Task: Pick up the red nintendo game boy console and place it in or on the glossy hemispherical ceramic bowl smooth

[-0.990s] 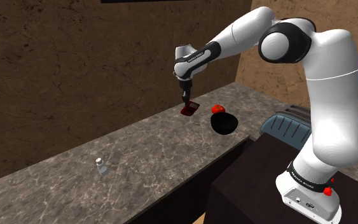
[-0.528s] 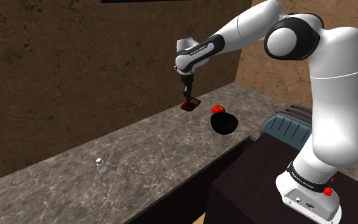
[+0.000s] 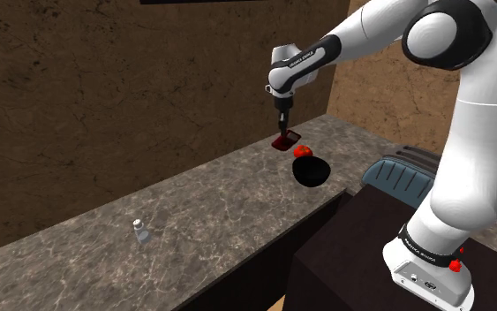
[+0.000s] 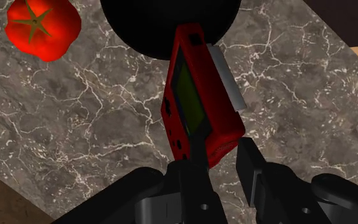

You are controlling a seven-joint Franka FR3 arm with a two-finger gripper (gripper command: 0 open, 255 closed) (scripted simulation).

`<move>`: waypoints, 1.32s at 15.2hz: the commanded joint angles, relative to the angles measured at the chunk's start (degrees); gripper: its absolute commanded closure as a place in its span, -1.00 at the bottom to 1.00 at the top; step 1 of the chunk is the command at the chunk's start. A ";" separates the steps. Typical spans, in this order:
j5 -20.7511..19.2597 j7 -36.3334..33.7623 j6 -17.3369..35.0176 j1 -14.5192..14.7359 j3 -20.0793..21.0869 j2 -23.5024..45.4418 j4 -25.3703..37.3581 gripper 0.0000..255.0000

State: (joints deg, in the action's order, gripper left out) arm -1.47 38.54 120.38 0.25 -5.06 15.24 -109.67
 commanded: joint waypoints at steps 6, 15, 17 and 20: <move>-1.12 6.91 0.66 -4.13 -3.25 -8.99 -9.29 1.00; -1.24 9.14 5.65 -5.49 -4.39 -8.50 -13.68 1.00; -1.11 9.18 7.09 -5.53 -4.37 -7.60 -14.22 1.00; -0.90 9.25 9.24 -5.59 -4.34 -6.16 -14.95 1.00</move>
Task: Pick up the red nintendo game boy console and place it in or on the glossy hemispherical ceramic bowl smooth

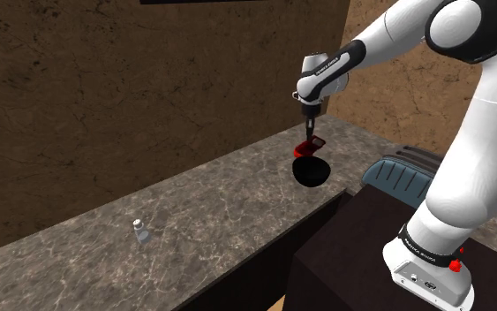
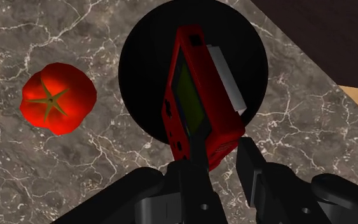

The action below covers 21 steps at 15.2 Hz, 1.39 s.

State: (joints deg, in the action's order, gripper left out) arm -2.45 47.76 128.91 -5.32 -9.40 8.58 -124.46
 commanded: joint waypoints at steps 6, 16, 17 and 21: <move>0.58 0.21 4.96 -0.17 0.14 3.64 -1.30 1.00; 1.07 0.40 8.35 -0.34 0.32 6.48 -1.88 1.00; 1.07 0.40 8.35 -0.34 0.32 6.48 -1.88 1.00; 1.06 0.40 8.35 -0.34 0.32 6.47 -1.89 -1.00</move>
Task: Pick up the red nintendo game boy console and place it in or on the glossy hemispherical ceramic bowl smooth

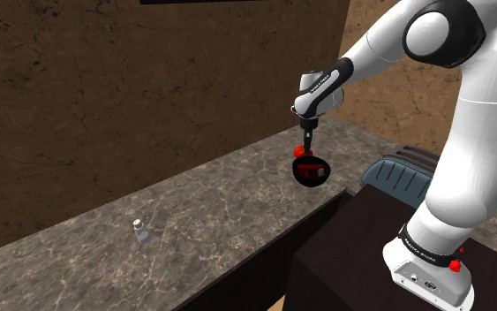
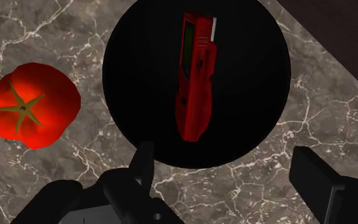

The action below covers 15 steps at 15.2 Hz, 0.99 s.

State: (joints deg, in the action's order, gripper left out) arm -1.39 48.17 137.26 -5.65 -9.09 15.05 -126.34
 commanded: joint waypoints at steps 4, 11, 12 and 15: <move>-0.22 -0.16 -1.77 0.13 -0.06 -1.33 0.45 -1.00; -0.75 -0.55 -6.80 0.44 -0.15 -4.71 2.12 -1.00; -0.75 -0.55 -6.80 0.44 -0.15 -4.71 2.12 -1.00; -0.75 -0.55 -6.80 0.44 -0.15 -4.71 2.12 -1.00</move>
